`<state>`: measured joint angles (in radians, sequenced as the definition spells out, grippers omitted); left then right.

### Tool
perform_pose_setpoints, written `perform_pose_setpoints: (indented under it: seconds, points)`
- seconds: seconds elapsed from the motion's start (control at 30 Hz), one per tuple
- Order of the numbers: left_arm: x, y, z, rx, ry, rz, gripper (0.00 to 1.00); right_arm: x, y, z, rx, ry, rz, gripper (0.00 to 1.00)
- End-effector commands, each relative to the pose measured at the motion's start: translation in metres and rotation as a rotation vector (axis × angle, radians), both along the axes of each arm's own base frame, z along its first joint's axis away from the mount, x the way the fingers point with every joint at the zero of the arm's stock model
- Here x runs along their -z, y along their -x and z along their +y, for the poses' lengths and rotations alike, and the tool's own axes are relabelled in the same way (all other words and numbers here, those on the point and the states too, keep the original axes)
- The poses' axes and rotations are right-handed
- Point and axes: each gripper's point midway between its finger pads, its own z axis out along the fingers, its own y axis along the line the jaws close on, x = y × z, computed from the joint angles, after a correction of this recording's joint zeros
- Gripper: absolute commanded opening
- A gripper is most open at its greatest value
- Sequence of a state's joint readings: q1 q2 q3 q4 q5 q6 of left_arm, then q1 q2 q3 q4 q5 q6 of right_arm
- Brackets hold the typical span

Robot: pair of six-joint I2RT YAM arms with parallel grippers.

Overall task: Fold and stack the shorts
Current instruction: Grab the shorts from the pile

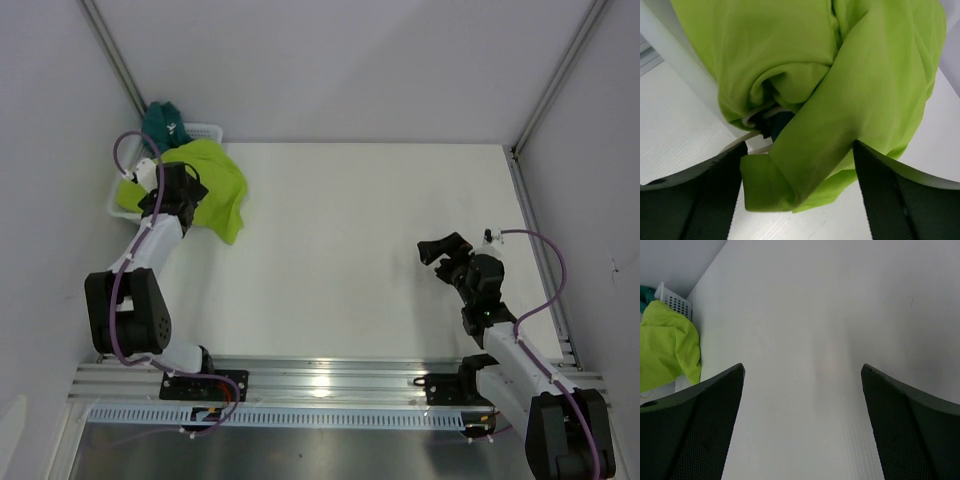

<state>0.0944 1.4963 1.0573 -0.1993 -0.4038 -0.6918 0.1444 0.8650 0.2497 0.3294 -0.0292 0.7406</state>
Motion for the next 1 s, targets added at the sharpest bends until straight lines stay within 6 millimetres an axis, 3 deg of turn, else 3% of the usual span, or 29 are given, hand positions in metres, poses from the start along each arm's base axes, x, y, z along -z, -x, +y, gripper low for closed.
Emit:
perform_pose_setpoints:
  seconds: [0.0,0.1,0.13,0.2,0.3,0.37,0.5,0.6,0.67,0.7,0.77,0.8,0.83,0.87,0.9,0.97]
  points:
    - [-0.022,-0.031,0.000,0.023,0.014,-0.088,0.85,-0.008,-0.006,-0.002,0.020,0.005,-0.039,0.99]
    - [-0.013,-0.037,0.001,0.022,0.020,-0.070,0.49,-0.007,-0.006,-0.002,0.019,0.009,-0.033,1.00]
    - [-0.015,-0.040,0.000,0.028,0.024,-0.088,0.32,-0.007,-0.006,-0.003,0.021,0.009,-0.031,1.00]
    - [-0.025,-0.039,-0.002,0.040,0.024,-0.125,0.15,-0.006,-0.006,-0.002,0.017,0.010,-0.032,1.00]
    - [-0.054,-0.034,-0.002,0.037,-0.018,-0.191,0.13,-0.006,-0.007,-0.002,0.019,0.011,-0.030,1.00]
    - [-0.071,-0.029,0.000,0.030,-0.046,-0.217,0.01,-0.003,-0.008,-0.002,0.019,0.010,-0.022,0.99]
    - [-0.114,-0.026,0.000,0.036,-0.068,-0.312,0.00,-0.001,-0.010,0.001,0.008,0.003,-0.018,0.99]
    - [-0.165,-0.032,-0.008,0.087,-0.067,-0.430,0.00,0.000,-0.010,0.002,0.004,0.003,-0.013,0.99]
    - [-0.184,-0.035,-0.016,0.129,-0.061,-0.465,0.00,-0.001,-0.010,0.001,0.005,0.005,-0.017,1.00]
    - [-0.221,-0.036,-0.017,0.131,-0.078,-0.526,0.00,-0.002,-0.010,0.001,0.006,0.007,-0.019,0.99]
    - [-0.238,-0.036,-0.013,0.117,-0.119,-0.533,0.00,-0.002,-0.010,0.001,0.004,0.008,-0.018,0.99]
    - [-0.278,-0.034,-0.012,0.114,-0.140,-0.602,0.02,-0.002,-0.010,0.001,0.002,0.008,-0.017,1.00]
    - [-0.277,-0.034,-0.010,0.108,-0.148,-0.572,0.04,-0.002,-0.010,0.002,-0.003,0.010,-0.016,0.99]
    - [-0.300,-0.032,-0.008,0.109,-0.179,-0.588,0.06,-0.002,-0.010,0.003,-0.004,0.010,-0.015,0.99]
    - [-0.307,-0.038,-0.008,0.115,-0.186,-0.581,0.06,-0.001,-0.011,0.003,-0.007,0.008,-0.010,0.99]
    - [-0.296,-0.042,-0.007,0.121,-0.182,-0.523,0.06,-0.001,-0.011,0.004,-0.010,0.008,-0.010,0.99]
